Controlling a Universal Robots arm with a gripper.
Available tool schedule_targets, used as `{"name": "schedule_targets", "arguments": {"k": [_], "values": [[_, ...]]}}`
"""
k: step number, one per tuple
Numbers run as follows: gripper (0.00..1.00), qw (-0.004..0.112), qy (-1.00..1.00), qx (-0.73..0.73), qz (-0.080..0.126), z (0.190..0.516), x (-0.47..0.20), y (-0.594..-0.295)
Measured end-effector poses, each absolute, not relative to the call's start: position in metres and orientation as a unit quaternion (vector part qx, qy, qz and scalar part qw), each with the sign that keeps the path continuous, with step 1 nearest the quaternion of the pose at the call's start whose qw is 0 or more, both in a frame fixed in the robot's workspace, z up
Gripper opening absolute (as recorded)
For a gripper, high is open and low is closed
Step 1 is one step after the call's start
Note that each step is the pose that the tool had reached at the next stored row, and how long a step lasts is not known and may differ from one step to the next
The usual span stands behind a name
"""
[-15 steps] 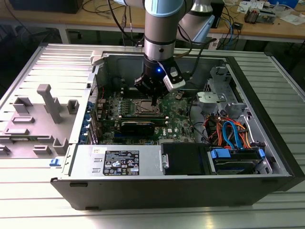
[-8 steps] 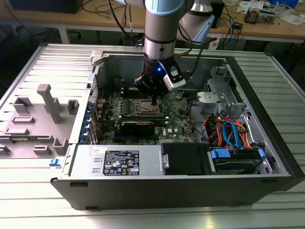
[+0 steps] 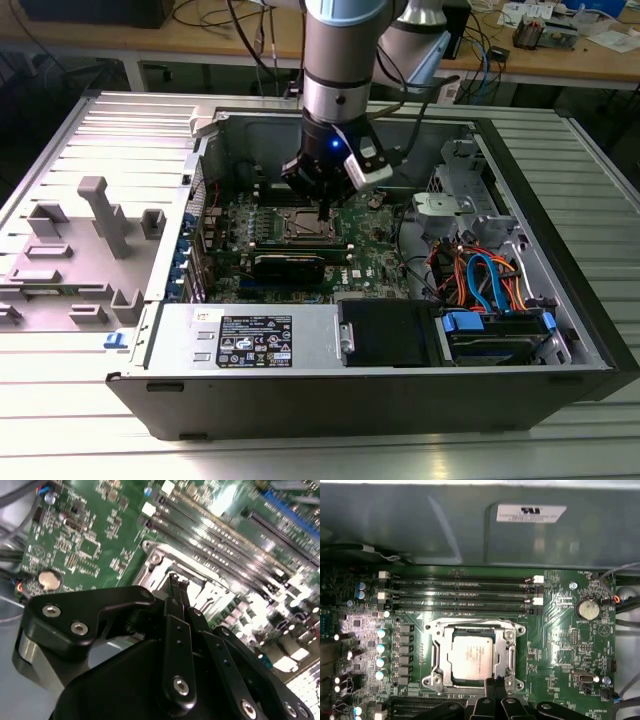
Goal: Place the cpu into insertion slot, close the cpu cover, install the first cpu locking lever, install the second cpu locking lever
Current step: 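Install the second cpu locking lever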
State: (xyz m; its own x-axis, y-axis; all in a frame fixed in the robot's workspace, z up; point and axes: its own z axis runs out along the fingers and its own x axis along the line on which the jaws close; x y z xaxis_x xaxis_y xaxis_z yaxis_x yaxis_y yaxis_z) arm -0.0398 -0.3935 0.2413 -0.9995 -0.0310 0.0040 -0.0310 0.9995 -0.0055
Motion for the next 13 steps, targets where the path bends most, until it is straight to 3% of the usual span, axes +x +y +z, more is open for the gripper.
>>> {"name": "schedule_targets", "arguments": {"k": [7,11,13], "values": [[0.11,0.002,-1.000,0.016,-0.001,0.241,-0.040,-0.413],[0.11,0.001,-0.999,0.016,-0.046,0.240,-0.040,-0.420],[0.11,0.001,-0.999,0.016,-0.049,0.240,-0.040,-0.421]]}}
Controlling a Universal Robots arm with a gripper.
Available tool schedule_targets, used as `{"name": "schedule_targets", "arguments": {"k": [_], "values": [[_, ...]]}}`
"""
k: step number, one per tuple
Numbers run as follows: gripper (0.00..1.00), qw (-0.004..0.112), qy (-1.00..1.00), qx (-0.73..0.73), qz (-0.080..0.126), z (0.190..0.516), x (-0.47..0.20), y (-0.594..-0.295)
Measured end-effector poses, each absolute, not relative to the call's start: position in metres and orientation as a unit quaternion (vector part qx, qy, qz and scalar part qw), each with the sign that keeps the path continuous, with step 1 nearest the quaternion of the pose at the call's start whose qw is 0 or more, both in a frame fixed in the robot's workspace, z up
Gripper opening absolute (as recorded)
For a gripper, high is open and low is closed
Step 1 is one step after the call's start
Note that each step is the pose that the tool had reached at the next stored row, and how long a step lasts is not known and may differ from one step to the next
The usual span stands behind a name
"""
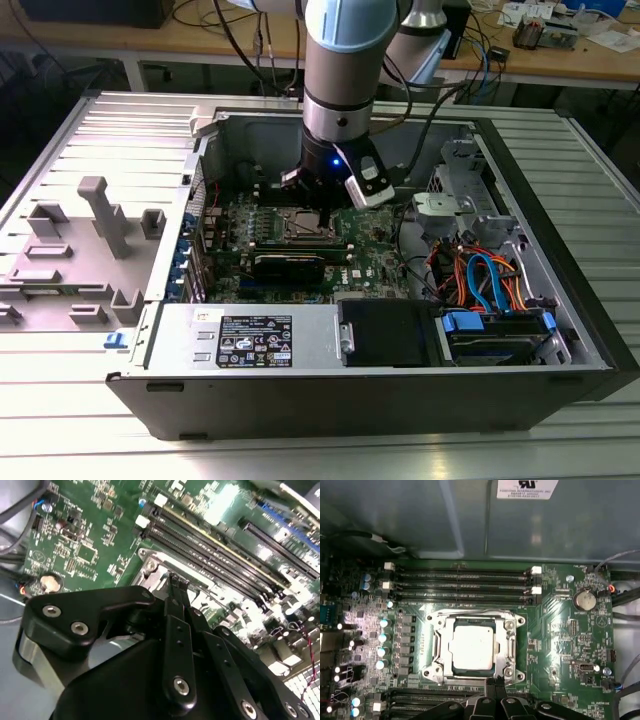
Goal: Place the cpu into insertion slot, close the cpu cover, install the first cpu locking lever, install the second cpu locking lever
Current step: 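Install the second cpu locking lever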
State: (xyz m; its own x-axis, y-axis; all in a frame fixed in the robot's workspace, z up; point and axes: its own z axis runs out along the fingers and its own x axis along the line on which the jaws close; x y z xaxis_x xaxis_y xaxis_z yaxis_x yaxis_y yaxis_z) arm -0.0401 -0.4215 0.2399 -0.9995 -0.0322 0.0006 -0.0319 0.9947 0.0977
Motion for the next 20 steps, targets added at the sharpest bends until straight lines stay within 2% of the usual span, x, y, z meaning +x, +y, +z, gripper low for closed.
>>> {"name": "schedule_targets", "arguments": {"k": [11,16,17,18,20], "values": [[0.11,0.001,-0.999,0.016,-0.050,0.240,-0.042,-0.434],[0.11,0.001,-0.998,0.016,-0.061,0.239,-0.051,-0.437],[0.11,0.006,-0.998,0.016,-0.063,0.238,-0.051,-0.437],[0.11,0.020,-0.998,0.015,-0.063,0.237,-0.051,-0.438],[0.11,0.030,-0.997,0.015,-0.063,0.235,-0.051,-0.438]]}}
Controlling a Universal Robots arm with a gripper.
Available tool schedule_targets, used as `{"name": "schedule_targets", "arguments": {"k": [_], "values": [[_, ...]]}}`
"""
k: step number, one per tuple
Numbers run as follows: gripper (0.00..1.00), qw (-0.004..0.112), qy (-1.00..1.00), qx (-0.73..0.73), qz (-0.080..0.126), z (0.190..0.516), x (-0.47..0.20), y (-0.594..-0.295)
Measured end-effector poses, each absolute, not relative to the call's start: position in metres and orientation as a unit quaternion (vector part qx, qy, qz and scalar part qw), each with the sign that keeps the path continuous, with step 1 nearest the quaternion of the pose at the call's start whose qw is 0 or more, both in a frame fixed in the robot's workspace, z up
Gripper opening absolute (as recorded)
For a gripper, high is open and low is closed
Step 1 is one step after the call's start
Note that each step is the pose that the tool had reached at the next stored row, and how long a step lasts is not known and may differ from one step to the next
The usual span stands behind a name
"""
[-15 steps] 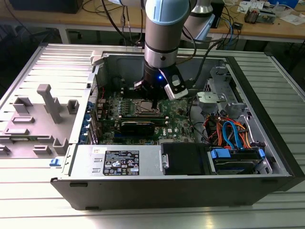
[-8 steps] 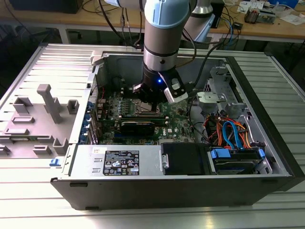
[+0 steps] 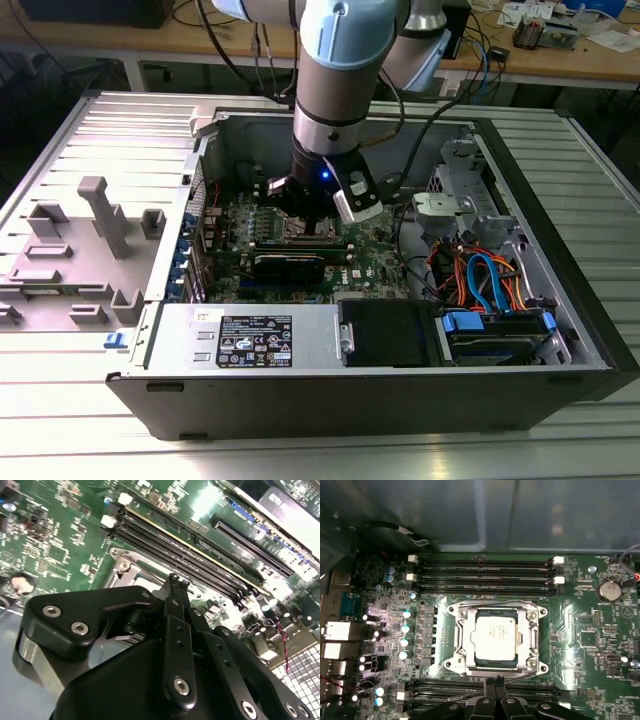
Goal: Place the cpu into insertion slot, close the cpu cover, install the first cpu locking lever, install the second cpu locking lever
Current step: 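Install the second cpu locking lever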
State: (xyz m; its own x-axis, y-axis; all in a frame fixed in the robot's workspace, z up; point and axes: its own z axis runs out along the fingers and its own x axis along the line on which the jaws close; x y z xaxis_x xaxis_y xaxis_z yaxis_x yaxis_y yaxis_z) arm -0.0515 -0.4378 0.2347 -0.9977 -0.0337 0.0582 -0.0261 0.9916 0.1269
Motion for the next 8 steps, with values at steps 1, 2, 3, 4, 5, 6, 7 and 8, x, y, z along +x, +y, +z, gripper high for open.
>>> {"name": "schedule_targets", "arguments": {"k": [1,2,3,4,5,6,7,8], "values": [[0.11,0.032,-0.997,0.015,-0.063,0.234,-0.053,-0.438],[0.11,0.032,-0.997,0.015,-0.063,0.233,-0.054,-0.438],[0.11,0.033,-0.997,0.015,-0.063,0.231,-0.057,-0.438],[0.11,0.033,-0.997,0.016,-0.063,0.230,-0.060,-0.438],[0.11,0.033,-0.997,0.016,-0.063,0.229,-0.062,-0.438],[0.11,0.033,-0.997,0.016,-0.063,0.227,-0.067,-0.438],[0.11,0.033,-0.997,0.016,-0.063,0.226,-0.069,-0.438],[0.11,0.033,-0.997,0.016,-0.063,0.224,-0.073,-0.438]]}}
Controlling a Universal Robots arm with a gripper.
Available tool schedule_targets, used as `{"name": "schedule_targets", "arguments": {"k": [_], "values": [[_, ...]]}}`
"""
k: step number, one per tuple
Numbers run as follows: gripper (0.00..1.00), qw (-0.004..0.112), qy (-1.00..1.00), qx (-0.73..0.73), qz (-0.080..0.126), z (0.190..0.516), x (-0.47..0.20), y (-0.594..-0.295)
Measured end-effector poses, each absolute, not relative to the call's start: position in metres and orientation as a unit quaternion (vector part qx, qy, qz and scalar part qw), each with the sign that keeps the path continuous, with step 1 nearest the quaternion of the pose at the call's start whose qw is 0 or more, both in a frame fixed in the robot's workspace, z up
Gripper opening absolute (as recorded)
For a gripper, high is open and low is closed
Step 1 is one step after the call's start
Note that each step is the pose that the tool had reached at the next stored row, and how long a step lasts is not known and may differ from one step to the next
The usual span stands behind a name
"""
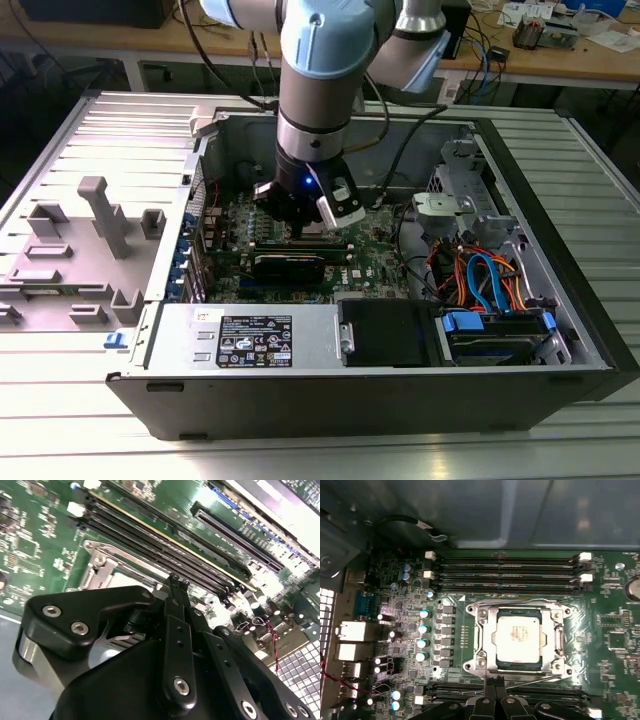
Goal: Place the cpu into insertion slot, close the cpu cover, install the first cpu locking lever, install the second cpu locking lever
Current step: 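Install the second cpu locking lever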
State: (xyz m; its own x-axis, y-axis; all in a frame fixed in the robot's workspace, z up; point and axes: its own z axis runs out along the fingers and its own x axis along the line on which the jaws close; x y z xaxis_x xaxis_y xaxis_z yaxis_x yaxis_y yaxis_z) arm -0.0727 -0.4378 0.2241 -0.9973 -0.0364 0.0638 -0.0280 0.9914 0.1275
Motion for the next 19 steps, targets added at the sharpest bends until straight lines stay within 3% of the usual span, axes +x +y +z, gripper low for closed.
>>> {"name": "schedule_targets", "arguments": {"k": [9,19], "values": [[0.11,0.033,-0.997,0.016,-0.065,0.2204,-0.0797,-0.4378],[0.11,0.033,-0.996,0.018,-0.081,0.2155,-0.0805,-0.4394]]}}
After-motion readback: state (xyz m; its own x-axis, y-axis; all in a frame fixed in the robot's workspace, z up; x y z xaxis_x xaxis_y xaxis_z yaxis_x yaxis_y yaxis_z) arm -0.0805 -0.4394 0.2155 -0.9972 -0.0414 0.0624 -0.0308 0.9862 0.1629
